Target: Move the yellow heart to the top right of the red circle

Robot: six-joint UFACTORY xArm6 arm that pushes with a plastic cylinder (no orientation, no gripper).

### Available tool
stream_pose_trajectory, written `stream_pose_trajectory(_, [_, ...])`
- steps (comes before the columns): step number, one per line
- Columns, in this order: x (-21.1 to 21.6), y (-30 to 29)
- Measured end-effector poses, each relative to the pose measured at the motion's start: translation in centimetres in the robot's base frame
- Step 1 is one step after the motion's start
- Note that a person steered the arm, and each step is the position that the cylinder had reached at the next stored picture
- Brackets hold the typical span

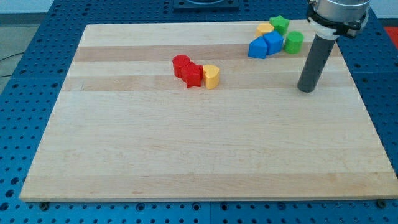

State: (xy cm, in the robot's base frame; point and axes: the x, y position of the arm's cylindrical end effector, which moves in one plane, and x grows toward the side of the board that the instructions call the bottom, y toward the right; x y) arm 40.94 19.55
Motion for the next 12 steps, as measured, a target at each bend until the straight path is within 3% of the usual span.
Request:
stream_pose_trajectory(5, [-1.0, -1.2])
stream_pose_trajectory(7, [-5.8, -8.9])
stream_pose_trajectory(8, [-5.8, -12.9])
stream_pose_trajectory(10, [-3.9, -12.4])
stream_pose_trajectory(11, [-1.8, -16.9])
stream_pose_trajectory(12, [-5.0, -21.6])
